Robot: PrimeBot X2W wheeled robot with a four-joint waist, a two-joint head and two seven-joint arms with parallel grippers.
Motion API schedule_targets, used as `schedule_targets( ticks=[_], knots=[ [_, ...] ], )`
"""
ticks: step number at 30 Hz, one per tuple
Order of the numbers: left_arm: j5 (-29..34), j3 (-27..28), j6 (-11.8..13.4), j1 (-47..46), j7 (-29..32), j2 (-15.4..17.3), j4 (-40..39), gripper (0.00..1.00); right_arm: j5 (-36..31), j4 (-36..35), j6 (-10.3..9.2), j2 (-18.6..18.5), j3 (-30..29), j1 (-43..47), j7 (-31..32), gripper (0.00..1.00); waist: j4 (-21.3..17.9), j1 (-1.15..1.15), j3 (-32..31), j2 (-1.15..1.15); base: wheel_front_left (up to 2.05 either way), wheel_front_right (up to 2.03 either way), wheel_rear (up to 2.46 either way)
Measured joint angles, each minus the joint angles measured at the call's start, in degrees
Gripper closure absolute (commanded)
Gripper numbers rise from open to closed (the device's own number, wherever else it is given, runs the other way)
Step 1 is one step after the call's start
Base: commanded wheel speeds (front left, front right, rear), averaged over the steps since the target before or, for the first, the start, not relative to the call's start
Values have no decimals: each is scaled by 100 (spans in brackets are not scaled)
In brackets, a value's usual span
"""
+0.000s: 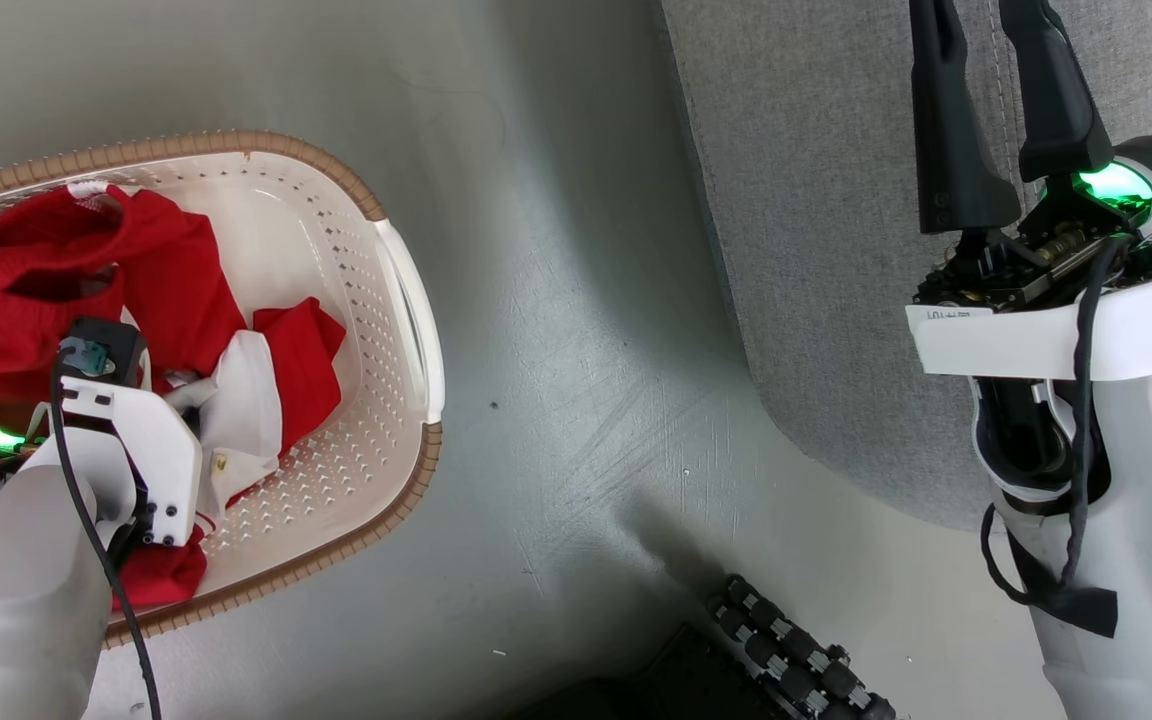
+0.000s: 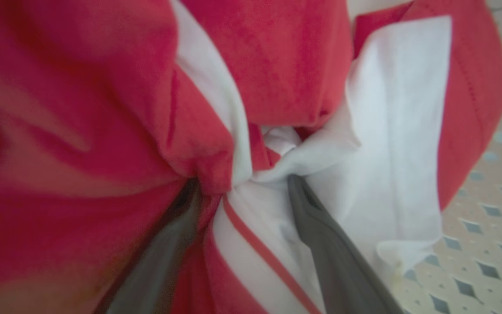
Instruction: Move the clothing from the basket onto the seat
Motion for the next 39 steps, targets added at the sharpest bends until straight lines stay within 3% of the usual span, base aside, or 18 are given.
schedule_targets(
  ticks=[1, 2, 3, 23, 39],
  knots=[
    [2, -27, -11, -1, 11, -2, 20, 9, -1, 15, 0, 0, 0, -1, 0, 0, -1, 0, -6, 0, 0, 0, 0],
    [2, -51, -13, -2, 49, -4, 33, 84, -1, 30, 0, 0, -1, -1, -1, 0, -1, 0, -13, 0, 0, 0, 0],
    [2, -60, -34, -2, 52, -10, 49, 100, -1, 44, 0, 0, -3, -1, -1, 0, 0, 0, -21, 0, 0, 0, 0],
    [-168, -16, -92, -131, -216, -137, 76, 100, 85, 45, 0, 1, -49, -240, -1, 0, 61, 0, -221, 0, 0, 0, 0],
    [-491, -120, -138, -108, -962, -210, -311, 100, 114, 46, 0, 0, -174, -381, -16, 0, 195, 0, -693, 0, 0, 0, 0]
  ],
)
